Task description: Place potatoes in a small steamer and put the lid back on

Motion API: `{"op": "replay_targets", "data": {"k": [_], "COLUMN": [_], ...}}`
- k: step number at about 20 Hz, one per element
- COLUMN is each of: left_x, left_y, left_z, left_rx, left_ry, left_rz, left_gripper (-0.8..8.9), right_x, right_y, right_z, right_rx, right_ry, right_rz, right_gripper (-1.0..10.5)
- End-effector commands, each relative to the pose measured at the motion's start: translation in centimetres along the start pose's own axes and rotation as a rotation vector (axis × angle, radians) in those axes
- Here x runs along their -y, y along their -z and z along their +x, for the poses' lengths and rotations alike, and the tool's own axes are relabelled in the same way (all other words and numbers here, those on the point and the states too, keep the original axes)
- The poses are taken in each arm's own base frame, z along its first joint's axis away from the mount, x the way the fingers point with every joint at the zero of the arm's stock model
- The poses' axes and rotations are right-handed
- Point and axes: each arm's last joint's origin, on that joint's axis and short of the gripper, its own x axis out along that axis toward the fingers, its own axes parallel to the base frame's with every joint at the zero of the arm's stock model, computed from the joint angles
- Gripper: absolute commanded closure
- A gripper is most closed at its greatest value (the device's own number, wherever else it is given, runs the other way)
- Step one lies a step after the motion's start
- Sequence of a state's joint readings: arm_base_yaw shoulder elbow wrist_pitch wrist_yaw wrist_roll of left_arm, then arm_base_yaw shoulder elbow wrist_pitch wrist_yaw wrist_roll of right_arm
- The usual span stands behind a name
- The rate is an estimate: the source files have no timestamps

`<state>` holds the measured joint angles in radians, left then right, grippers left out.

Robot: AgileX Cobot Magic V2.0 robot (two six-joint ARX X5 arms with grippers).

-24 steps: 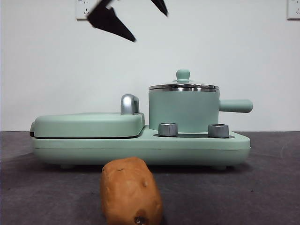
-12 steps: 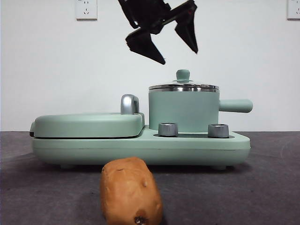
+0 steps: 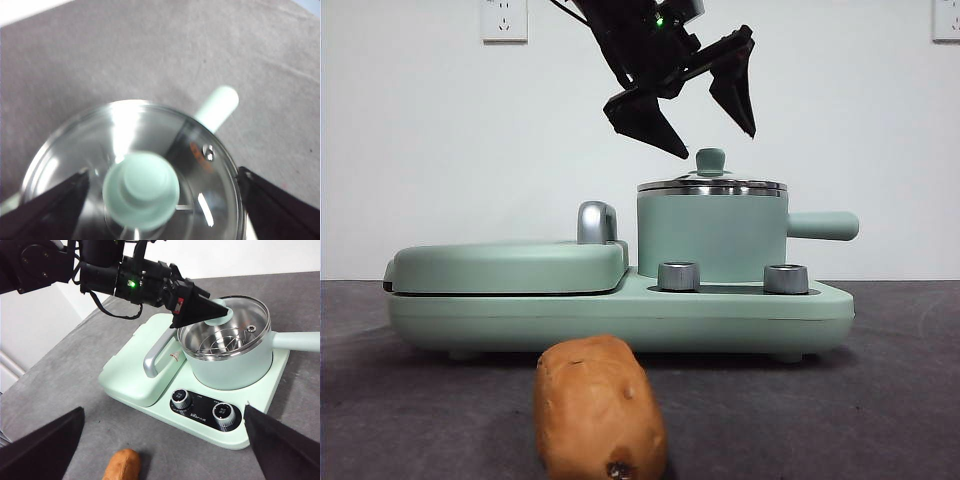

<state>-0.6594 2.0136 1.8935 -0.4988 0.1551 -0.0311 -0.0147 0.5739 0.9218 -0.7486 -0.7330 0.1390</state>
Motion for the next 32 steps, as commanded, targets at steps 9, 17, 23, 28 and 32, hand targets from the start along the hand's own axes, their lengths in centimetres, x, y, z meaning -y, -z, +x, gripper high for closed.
{"op": "replay_targets", "data": {"k": [9,17,23,28,32], "left_x": [0.2,0.1,0.1,0.1,0.3], "left_y": [-0.2,0.3,0.2,-0.3,-1.6], "left_z": [1.1,2.2,2.2,1.5,-0.9], "left_rx": [0.012,0.011,0.015,0.040,0.067], "left_ry": [0.006,0.006,0.005,-0.008,-0.045], "left_rz": [0.004,0.004,0.006,0.028,0.066], "left_gripper": [4.19,5.23,7.62,8.09,8.09], "right_x": [-0.2,-0.2,-0.2,-0.2,-0.2], "right_y": [-0.4,-0.3,-0.3,-0.2,-0.2], "right_z": [-0.2,-0.2,-0.2,-0.2,-0.2], "right_rx": [0.011,0.007,0.005,-0.007,-0.009], "right_ry": [-0.006,-0.005,-0.005,-0.003,-0.002], "right_rz": [0.019,0.026,0.027,0.038,0.040], "right_gripper": [4.4,4.4,4.4,4.4,4.4]}}
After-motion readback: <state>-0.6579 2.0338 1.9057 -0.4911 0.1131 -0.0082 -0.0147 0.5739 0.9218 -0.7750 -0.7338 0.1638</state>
